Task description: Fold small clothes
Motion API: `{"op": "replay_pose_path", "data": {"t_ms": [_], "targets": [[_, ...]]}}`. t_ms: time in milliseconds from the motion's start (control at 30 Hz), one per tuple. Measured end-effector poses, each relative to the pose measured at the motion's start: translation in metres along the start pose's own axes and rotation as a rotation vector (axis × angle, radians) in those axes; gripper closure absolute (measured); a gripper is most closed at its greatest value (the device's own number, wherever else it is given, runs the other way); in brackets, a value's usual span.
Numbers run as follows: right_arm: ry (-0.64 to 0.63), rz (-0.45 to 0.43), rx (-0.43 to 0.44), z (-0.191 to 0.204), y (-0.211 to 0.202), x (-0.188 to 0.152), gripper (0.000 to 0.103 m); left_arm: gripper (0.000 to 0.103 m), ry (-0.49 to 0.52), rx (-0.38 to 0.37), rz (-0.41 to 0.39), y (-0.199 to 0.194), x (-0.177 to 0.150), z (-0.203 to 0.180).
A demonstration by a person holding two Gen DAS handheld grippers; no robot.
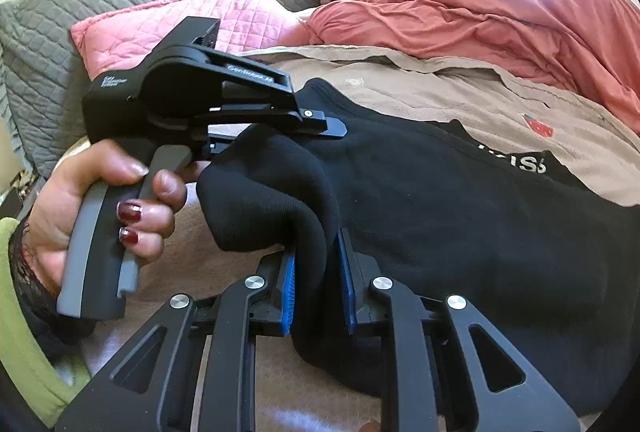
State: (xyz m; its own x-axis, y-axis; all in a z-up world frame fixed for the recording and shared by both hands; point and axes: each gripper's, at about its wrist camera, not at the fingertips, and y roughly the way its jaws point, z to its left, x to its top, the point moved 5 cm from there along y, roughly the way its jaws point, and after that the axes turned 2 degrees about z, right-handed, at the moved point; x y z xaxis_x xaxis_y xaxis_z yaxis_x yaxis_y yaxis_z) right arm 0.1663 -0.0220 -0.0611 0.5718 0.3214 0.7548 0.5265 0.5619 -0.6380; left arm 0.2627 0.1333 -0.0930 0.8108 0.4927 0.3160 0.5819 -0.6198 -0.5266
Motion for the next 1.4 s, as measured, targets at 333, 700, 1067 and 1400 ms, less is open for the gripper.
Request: {"op": "replay_pose_path", "data": {"t_ms": [333, 700, 1067, 1400], "targets": [[0.147, -0.107, 0.036, -0.039, -0.045, 0.005, 0.087, 0.092, 0.071, 0.127, -0.003, 0.005, 0.000, -0.075], [0.383, -0.206, 0.045, -0.135, -0.114, -0.022, 0.093, 0.090, 0.199, 0.219, 0.076, 0.080, -0.034, -0.180], [0.580, -0.186, 0.007, -0.207, -0.138, -0.071, 0.093, 0.042, 0.237, 0.164, 0.198, 0.168, -0.088, -0.227], [0.623, -0.124, -0.032, -0.222, -0.148, -0.105, 0.088, 0.027, 0.312, 0.255, 0.002, 0.110, -0.085, -0.192]]}}
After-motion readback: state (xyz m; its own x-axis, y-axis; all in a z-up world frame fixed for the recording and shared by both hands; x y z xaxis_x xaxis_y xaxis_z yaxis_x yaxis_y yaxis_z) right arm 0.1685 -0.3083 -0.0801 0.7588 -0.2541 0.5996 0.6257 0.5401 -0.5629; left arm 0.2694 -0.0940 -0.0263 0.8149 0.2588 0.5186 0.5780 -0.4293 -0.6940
